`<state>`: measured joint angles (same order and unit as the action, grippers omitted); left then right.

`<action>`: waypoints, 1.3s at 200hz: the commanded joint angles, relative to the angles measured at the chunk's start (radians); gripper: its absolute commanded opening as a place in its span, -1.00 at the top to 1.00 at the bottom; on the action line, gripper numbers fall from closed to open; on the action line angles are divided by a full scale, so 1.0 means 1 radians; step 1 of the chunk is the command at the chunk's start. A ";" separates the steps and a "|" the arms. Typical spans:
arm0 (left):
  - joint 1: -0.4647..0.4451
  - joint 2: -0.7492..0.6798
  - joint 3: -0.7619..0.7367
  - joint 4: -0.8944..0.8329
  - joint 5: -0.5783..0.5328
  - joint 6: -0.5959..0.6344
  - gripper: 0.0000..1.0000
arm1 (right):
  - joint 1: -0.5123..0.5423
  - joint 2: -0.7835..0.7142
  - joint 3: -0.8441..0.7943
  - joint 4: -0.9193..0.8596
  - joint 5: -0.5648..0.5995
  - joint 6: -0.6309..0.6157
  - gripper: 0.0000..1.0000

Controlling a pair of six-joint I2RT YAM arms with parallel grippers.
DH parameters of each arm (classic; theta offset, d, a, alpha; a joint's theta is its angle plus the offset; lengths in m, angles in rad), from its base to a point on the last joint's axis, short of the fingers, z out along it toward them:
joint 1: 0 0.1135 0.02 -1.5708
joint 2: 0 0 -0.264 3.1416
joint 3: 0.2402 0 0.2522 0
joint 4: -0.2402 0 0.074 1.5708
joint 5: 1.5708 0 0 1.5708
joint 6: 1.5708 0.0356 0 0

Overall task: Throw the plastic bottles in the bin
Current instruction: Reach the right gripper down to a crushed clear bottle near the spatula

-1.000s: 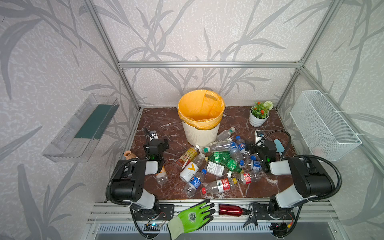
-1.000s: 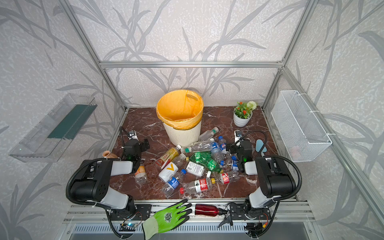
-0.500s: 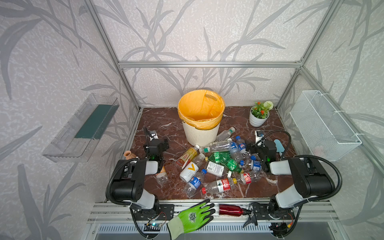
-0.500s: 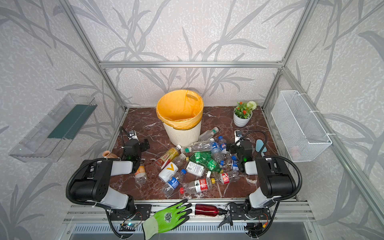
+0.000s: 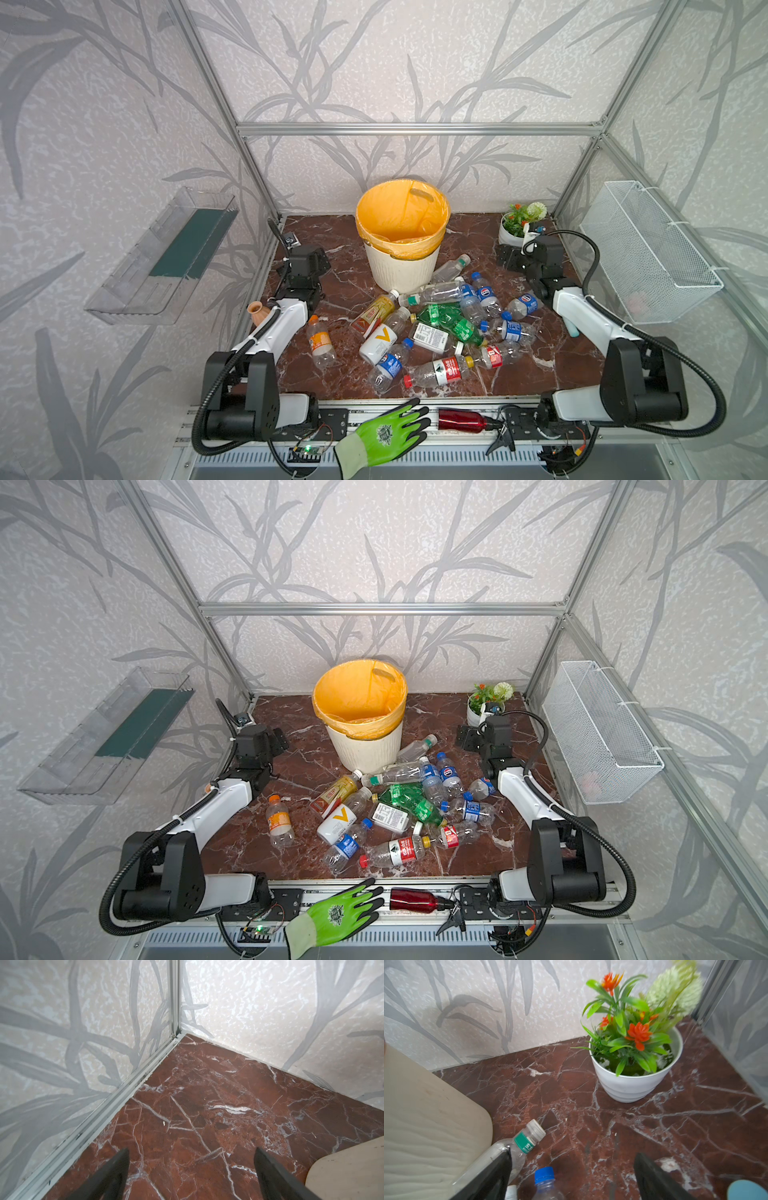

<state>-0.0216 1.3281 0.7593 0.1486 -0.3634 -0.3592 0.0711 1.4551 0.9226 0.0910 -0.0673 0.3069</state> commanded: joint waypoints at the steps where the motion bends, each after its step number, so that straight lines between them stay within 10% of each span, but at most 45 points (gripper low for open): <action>1: -0.013 -0.011 -0.010 -0.131 -0.024 -0.114 -0.86 | 0.039 0.092 0.108 -0.226 -0.038 0.153 -0.84; 131: -0.199 -0.075 0.002 -0.119 -0.077 0.004 -0.85 | 0.010 -0.127 0.025 -0.679 0.248 0.295 -0.98; 260: -0.215 -0.033 0.008 -0.103 -0.036 0.031 -0.85 | -0.113 -0.043 -0.107 -0.581 0.176 0.324 -0.98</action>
<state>-0.2314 1.2819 0.7547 0.0383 -0.4004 -0.3397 -0.0319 1.3655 0.8200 -0.5411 0.1219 0.6132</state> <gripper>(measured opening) 0.927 0.992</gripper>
